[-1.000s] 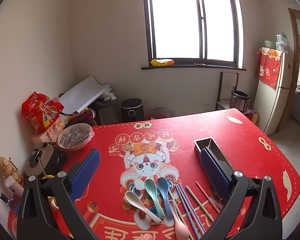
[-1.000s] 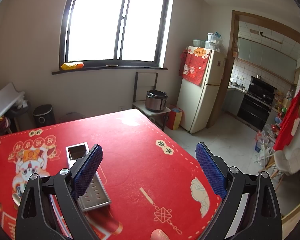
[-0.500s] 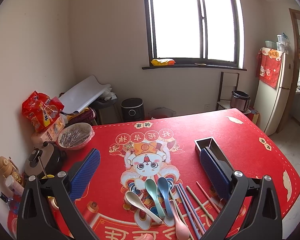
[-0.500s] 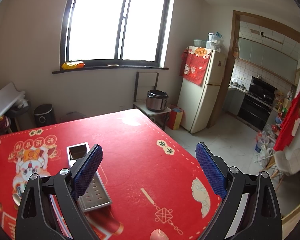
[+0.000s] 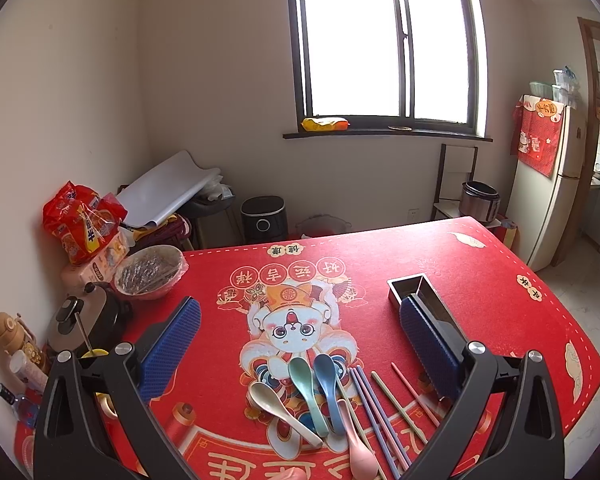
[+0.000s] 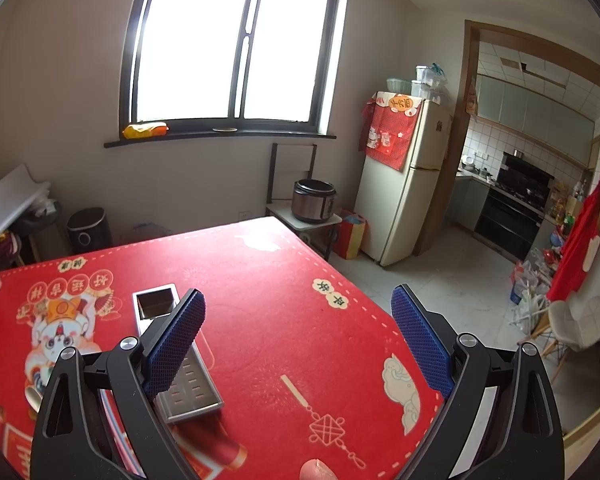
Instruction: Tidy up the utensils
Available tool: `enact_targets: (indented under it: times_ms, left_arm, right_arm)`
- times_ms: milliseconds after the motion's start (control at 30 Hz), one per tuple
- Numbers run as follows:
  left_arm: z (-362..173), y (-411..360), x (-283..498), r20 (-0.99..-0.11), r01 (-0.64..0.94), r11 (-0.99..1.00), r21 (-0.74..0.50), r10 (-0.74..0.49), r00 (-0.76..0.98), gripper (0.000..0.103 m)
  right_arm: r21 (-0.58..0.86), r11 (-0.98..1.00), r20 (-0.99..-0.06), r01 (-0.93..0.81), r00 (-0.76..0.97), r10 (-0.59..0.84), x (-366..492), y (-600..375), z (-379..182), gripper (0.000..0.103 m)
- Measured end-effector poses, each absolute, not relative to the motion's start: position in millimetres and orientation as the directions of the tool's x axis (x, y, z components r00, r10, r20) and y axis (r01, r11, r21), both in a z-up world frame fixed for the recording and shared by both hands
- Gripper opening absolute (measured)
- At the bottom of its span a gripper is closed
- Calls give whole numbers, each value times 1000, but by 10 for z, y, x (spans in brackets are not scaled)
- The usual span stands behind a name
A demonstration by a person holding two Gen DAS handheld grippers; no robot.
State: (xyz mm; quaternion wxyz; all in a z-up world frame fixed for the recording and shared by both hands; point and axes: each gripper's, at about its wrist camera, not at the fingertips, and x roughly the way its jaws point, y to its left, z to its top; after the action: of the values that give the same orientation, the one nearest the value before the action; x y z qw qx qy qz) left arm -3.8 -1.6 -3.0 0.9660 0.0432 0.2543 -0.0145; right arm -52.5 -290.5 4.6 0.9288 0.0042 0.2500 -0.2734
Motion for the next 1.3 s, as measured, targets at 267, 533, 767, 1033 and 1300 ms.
enact_targets:
  times_ms: [267,533,767,1033,1300]
  left_arm:
    - [-70,-46,-36,-494,57,995,77,-12,869,98]
    - [-69,-47,-35,-495,56,995,77,-11,869,98]
    - [-71,-52,-38,-495,57,995,77,-11,869,98]
    - [-196,-54,-19,-523,43,996,82,6,852,98]
    - [-377,216,125,-585,-61,996,66,88,806,98]
  right_arm:
    - [-128,851,-467,509,726,-504,-525,-2904,46,91]
    - [-127,851,-468,509,726,-504,-518,-2902,26,91]
    - [-126,852,-470,509,726,-503,-518,-2901,21,91]
    - [-56,897,-502,438,765,-404,-446,-2923,-75,91]
    - [0,953,-508,304,821,-262,-189,-2898,-284,91]
